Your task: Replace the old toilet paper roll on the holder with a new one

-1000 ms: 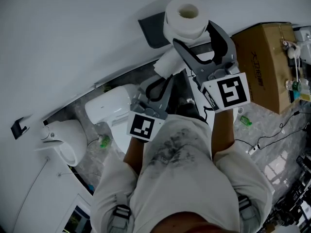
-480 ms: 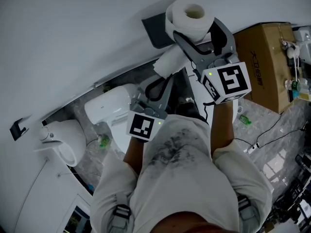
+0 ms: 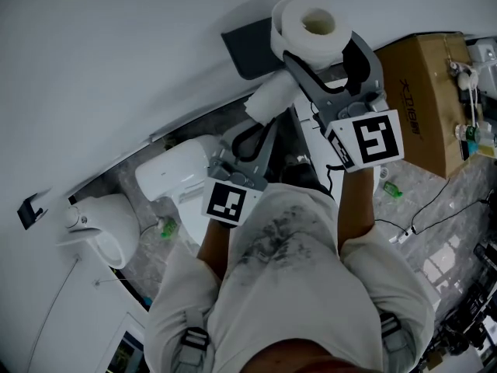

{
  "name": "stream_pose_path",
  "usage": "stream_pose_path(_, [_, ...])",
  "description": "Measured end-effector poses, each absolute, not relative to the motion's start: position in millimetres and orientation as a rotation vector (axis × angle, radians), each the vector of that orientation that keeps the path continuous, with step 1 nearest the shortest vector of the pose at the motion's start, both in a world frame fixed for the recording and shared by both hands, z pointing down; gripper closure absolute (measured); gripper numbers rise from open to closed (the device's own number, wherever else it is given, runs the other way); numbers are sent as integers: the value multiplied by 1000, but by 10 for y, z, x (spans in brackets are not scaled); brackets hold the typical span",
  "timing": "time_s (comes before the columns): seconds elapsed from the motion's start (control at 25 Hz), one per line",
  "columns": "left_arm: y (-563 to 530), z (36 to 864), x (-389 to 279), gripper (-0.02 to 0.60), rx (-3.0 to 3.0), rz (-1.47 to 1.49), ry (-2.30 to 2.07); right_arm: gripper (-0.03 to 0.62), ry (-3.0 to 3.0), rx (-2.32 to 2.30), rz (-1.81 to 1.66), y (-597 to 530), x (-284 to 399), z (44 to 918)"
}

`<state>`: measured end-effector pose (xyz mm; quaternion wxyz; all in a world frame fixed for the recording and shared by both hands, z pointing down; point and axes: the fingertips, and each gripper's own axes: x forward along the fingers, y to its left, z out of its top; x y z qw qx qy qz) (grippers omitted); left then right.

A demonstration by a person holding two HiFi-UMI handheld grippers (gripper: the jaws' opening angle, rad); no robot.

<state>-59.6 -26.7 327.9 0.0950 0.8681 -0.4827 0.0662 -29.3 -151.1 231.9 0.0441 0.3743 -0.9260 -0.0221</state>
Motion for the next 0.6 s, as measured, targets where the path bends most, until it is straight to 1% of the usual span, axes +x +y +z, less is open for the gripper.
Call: stream_pose_path(0.6, [-330,3302,-430,565,2605,194,-1336,221,-2759,1296,-141,-1405,304,2254])
